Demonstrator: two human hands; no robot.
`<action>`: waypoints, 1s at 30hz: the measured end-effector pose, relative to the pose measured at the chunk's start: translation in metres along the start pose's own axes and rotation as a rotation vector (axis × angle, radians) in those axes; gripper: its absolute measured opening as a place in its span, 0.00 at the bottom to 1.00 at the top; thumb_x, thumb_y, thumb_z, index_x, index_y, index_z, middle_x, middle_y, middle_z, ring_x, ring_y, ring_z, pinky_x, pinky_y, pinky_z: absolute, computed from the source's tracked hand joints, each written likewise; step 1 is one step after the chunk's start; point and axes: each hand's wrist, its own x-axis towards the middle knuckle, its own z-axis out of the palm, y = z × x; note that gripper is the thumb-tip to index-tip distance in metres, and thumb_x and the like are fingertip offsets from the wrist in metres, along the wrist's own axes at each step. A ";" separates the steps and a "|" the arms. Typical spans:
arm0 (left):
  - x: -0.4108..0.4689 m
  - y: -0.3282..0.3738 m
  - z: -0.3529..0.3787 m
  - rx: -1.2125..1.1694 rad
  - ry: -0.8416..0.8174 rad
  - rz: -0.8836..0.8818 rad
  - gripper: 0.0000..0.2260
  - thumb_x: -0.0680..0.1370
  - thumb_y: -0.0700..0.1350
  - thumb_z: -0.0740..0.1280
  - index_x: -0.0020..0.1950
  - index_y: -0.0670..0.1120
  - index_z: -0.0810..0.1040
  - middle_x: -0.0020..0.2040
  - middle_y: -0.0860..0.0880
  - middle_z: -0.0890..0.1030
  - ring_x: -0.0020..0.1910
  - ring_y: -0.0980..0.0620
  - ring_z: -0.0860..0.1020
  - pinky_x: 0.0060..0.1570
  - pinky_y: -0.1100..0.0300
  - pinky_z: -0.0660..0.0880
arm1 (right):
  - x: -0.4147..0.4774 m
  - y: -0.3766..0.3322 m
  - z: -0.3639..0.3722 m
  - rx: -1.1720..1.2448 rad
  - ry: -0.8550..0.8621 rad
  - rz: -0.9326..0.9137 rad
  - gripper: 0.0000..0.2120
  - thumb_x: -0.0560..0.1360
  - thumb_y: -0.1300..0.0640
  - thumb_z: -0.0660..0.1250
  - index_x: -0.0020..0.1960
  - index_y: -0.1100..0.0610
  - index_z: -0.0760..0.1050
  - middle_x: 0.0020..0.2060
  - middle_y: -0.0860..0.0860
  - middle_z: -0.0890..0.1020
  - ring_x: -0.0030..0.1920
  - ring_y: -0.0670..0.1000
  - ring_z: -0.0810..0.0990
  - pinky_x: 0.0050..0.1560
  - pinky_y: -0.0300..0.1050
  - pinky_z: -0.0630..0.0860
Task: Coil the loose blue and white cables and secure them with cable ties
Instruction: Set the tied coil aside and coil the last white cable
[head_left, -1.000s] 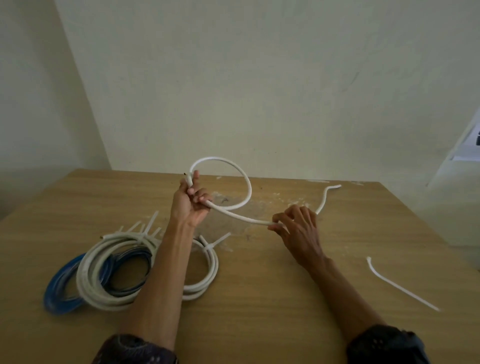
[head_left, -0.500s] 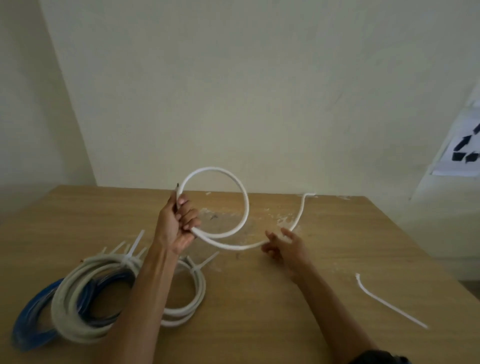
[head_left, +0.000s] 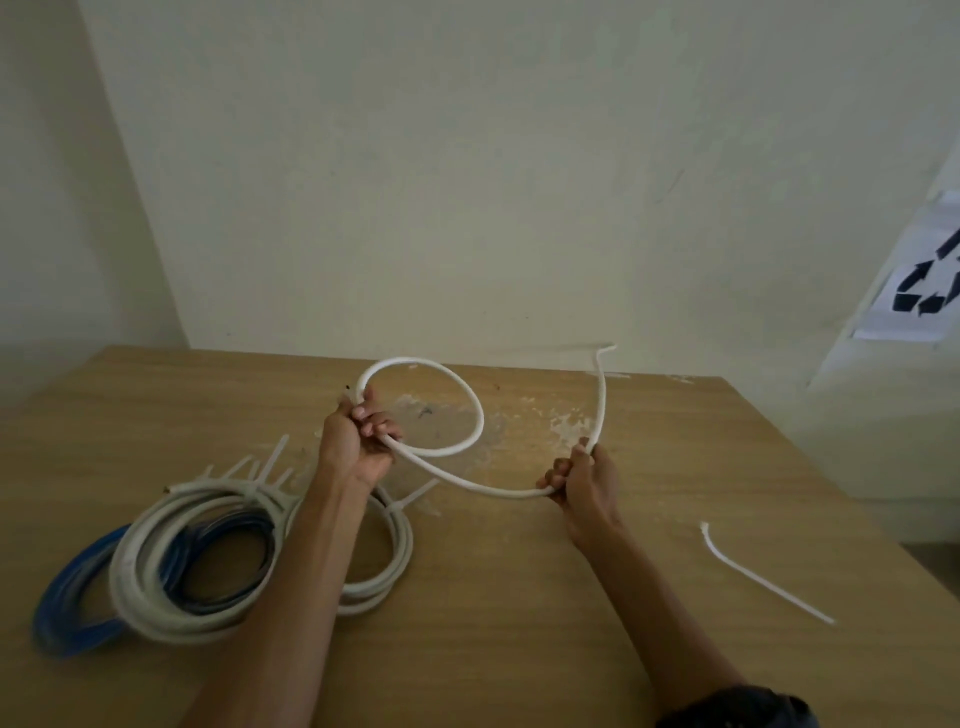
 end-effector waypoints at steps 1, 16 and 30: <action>0.001 0.000 -0.002 -0.030 0.049 0.013 0.18 0.86 0.50 0.51 0.45 0.45 0.76 0.23 0.56 0.71 0.18 0.59 0.64 0.21 0.67 0.65 | -0.003 -0.001 -0.001 -0.006 0.004 -0.041 0.06 0.87 0.60 0.53 0.57 0.58 0.69 0.28 0.51 0.69 0.23 0.47 0.69 0.27 0.45 0.76; -0.019 -0.015 0.006 0.661 -0.073 -0.017 0.26 0.84 0.62 0.50 0.33 0.47 0.65 0.24 0.53 0.57 0.21 0.55 0.56 0.24 0.60 0.60 | 0.057 -0.062 0.006 -1.138 -0.074 -0.596 0.11 0.83 0.51 0.63 0.63 0.54 0.76 0.40 0.51 0.80 0.41 0.55 0.81 0.41 0.44 0.71; -0.015 -0.042 0.025 1.233 -0.147 0.290 0.25 0.84 0.62 0.51 0.32 0.49 0.62 0.27 0.51 0.59 0.25 0.53 0.58 0.28 0.59 0.60 | 0.056 -0.110 0.046 -0.389 -0.283 0.181 0.38 0.75 0.24 0.52 0.54 0.59 0.76 0.35 0.57 0.77 0.35 0.55 0.78 0.37 0.46 0.78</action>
